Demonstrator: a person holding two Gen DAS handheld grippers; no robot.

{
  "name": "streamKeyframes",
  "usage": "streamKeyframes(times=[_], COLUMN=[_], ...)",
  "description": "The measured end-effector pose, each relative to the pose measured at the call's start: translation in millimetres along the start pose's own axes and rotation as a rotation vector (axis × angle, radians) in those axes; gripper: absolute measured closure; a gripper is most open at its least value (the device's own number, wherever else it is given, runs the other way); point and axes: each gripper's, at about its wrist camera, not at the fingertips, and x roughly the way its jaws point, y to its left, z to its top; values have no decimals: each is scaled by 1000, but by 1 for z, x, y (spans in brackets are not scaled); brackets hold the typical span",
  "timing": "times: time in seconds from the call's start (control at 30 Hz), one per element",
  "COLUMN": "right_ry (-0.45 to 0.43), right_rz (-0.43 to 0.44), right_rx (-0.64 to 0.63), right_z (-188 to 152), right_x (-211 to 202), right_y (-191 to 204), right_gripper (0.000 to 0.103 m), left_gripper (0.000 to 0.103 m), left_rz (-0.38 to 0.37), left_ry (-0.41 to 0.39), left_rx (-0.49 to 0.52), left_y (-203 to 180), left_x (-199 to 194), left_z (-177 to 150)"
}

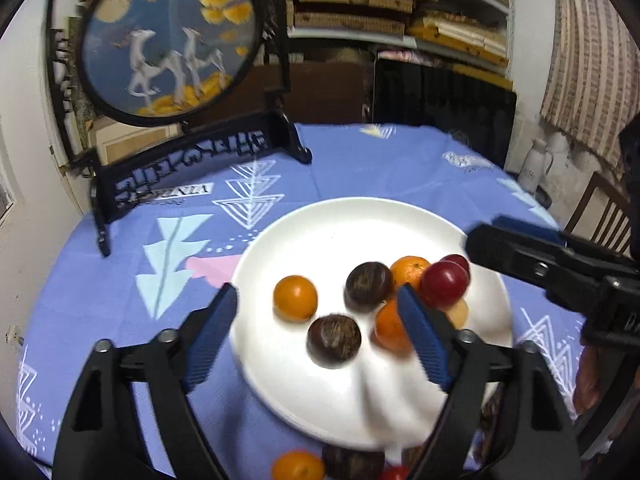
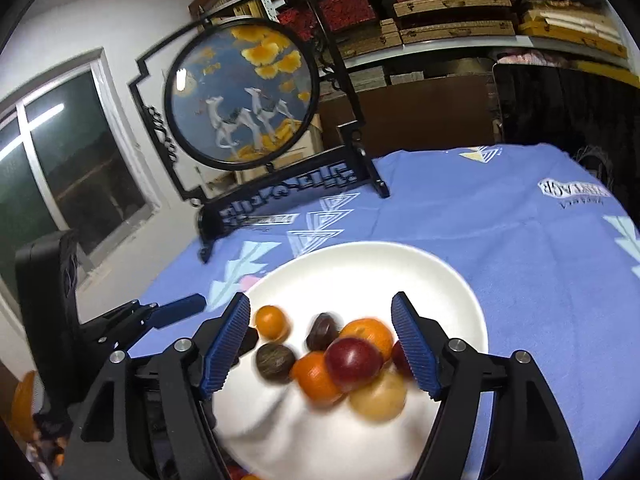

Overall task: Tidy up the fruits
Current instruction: 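Grasp a dark brown fruit with left tool while right tool grasps an orange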

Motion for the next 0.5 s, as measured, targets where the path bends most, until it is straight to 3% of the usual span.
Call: streamKeyframes(times=[0.3, 0.5], right_ry=[156, 320], right_rz=[-66, -121], right_rx=[-167, -294], right_z=[-75, -129], right_x=[-70, -60], right_y=[14, 22], right_gripper=[28, 28], left_gripper=[16, 13], left_rz=[-5, 9], left_ry=[68, 120], left_rx=[20, 132], left_y=[17, 9], left_x=[-58, -80], left_z=[-56, -97])
